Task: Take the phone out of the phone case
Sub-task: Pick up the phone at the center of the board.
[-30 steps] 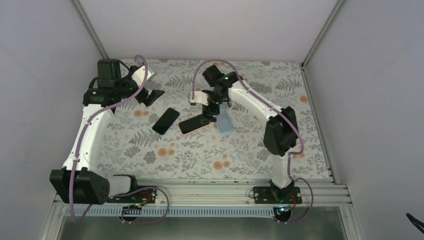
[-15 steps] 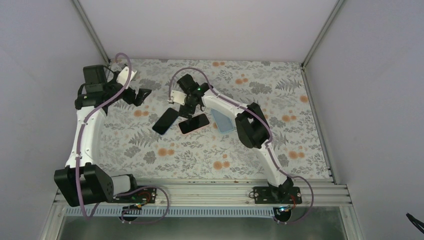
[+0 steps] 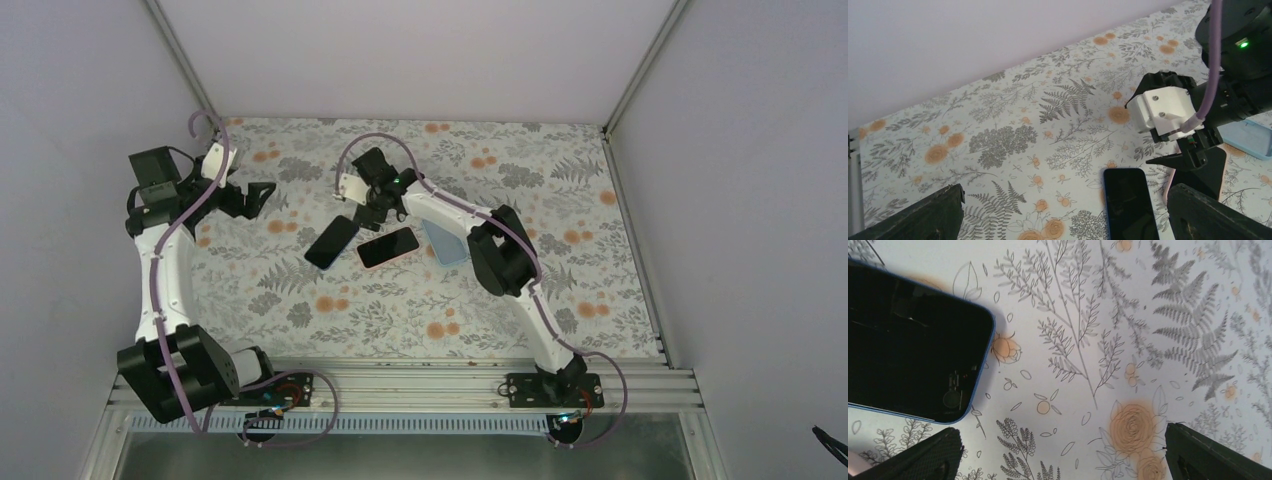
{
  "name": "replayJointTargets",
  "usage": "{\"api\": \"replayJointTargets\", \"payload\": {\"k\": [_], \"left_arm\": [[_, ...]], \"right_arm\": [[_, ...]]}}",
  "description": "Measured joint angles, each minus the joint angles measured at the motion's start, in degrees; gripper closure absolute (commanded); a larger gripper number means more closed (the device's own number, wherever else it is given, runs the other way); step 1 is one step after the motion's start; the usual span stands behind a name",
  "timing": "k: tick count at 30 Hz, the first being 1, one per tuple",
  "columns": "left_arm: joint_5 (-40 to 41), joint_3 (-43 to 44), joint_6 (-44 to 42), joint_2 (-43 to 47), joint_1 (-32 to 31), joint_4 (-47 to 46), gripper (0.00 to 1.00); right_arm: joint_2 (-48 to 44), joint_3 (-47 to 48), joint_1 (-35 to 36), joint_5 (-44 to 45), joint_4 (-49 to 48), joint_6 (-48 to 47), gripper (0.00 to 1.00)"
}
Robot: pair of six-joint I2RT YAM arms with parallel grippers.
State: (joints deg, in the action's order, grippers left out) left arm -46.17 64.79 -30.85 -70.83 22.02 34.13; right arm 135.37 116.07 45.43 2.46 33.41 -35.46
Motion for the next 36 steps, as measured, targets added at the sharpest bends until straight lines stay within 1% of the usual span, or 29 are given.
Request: {"api": "replayJointTargets", "payload": {"k": [11,17,21,24,29,32,36], "left_arm": [[0.00,-3.87,-1.11,3.76,0.11,-1.07,0.00],[-0.13,-5.05,-2.45,5.20,0.68,-0.59,0.00],[-0.63,-5.14,-3.39,5.22,1.11,0.57,0.00],[-0.98,-5.14,-4.35,5.22,1.31,1.60,0.00],[-1.27,-5.14,-5.18,5.22,1.51,2.51,0.00],[-1.84,-5.64,-5.38,5.22,1.62,2.60,0.00],[-2.47,-6.78,-5.09,5.20,1.73,2.40,0.00]], "right_arm": [[1.88,-3.89,0.07,0.98,-1.11,0.04,0.00],[0.31,-6.38,1.88,-2.23,-0.35,-0.87,0.01],[-1.18,-8.13,4.90,-5.53,3.54,-2.36,0.02],[-4.59,-13.53,7.30,-6.27,5.07,-3.28,0.02],[-14.23,-28.50,9.16,-4.74,3.98,-4.31,0.02],[-18.69,-35.23,8.31,-3.37,2.43,-4.15,0.02],[-21.42,-39.58,5.22,-3.41,-0.22,-3.17,0.02]]}}
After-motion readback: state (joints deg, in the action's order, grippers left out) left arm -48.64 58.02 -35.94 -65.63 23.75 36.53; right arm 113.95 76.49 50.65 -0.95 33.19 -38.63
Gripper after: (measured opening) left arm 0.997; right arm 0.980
